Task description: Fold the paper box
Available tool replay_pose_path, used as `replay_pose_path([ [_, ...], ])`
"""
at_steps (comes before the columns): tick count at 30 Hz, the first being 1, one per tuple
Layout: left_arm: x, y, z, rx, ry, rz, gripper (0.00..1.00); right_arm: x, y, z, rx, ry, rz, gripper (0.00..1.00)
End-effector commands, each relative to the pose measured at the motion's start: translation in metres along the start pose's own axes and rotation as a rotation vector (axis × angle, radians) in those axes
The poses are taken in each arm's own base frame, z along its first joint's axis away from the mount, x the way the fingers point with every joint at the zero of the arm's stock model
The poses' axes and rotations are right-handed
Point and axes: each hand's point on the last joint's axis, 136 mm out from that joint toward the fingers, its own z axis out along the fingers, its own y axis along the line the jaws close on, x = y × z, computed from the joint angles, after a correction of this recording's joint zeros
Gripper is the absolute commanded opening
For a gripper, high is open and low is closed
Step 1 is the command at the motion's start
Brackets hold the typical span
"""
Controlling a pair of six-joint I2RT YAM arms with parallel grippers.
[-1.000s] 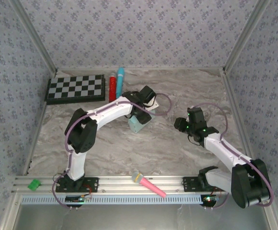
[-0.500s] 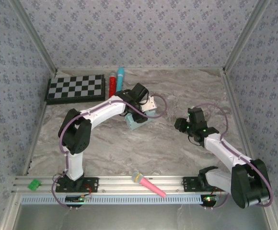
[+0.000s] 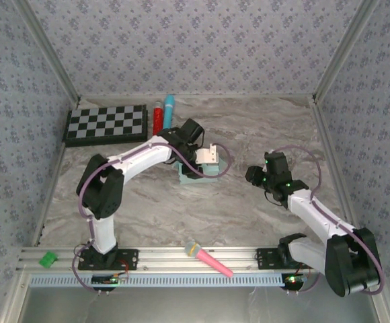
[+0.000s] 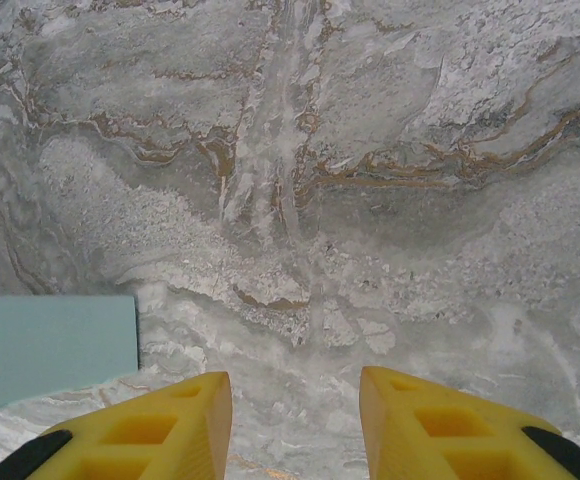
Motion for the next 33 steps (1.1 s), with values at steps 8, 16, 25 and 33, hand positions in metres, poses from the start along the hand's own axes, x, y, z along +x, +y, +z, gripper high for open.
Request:
replay_pose_path([
  [8,-0.014,-0.011,-0.028,0.046,-0.089,0.078,0.71,0.002,-0.004,-0.004,0.007,0.003,0.013,0.41],
  [16,-0.028,-0.006,-0.056,-0.02,-0.13,0.021,0.83,-0.008,0.01,-0.003,-0.029,0.008,-0.044,0.42],
  [25,-0.031,0.026,-0.114,-0.259,-0.23,-0.213,0.87,-0.03,0.037,-0.005,-0.075,0.046,-0.179,0.43],
  [33,0.03,0.061,-0.166,-0.447,-0.295,-0.736,0.86,-0.042,0.073,-0.013,-0.182,0.113,-0.286,0.43],
])
